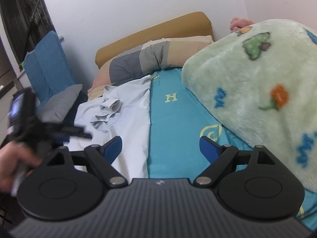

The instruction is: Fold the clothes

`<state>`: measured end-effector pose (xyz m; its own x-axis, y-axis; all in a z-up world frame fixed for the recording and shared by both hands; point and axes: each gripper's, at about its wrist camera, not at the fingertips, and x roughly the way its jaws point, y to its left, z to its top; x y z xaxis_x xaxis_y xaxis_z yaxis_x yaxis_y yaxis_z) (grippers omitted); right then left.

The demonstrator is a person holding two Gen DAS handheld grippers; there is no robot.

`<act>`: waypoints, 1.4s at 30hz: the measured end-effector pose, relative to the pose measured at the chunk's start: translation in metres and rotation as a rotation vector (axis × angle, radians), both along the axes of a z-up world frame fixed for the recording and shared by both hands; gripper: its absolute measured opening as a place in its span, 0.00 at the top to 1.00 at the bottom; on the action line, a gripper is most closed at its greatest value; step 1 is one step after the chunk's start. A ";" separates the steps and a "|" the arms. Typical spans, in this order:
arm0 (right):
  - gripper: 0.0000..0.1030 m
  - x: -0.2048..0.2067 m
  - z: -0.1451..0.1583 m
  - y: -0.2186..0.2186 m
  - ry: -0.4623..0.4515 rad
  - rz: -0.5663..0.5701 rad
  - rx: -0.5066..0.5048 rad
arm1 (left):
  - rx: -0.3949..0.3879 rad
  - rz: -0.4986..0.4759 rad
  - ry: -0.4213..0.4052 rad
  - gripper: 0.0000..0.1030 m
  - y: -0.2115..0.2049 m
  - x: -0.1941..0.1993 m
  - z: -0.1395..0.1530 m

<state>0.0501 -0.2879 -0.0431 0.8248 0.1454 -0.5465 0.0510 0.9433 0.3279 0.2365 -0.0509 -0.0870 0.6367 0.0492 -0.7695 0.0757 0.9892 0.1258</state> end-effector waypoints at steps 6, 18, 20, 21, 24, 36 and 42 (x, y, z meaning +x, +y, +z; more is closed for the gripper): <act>0.16 0.030 -0.021 0.006 0.038 0.011 0.018 | 0.195 -0.099 -0.157 0.21 -0.027 0.064 -0.047; 0.16 0.053 -0.045 0.011 0.104 0.018 0.039 | -0.026 -0.021 -0.316 0.91 0.020 0.125 -0.031; 0.16 0.053 -0.046 0.010 0.107 0.017 0.040 | -0.058 0.029 -0.321 0.91 0.034 0.137 -0.027; 0.16 0.053 -0.046 0.010 0.106 0.015 0.038 | -0.070 0.059 -0.318 0.90 0.041 0.144 -0.025; 0.16 0.054 -0.047 0.011 0.107 0.010 0.023 | -0.153 0.139 -0.216 0.75 0.064 0.160 -0.032; 0.16 0.055 -0.041 0.005 0.088 0.013 0.071 | -0.318 0.201 -0.007 0.29 0.103 0.015 -0.005; 0.16 0.034 -0.026 -0.001 0.051 0.004 0.084 | -0.385 0.115 0.183 0.30 0.082 -0.115 -0.003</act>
<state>0.0845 -0.2887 -0.0687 0.7955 0.1959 -0.5735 0.0657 0.9128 0.4030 0.1218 0.0308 -0.0902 0.4956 -0.2001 -0.8452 -0.0511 0.9647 -0.2584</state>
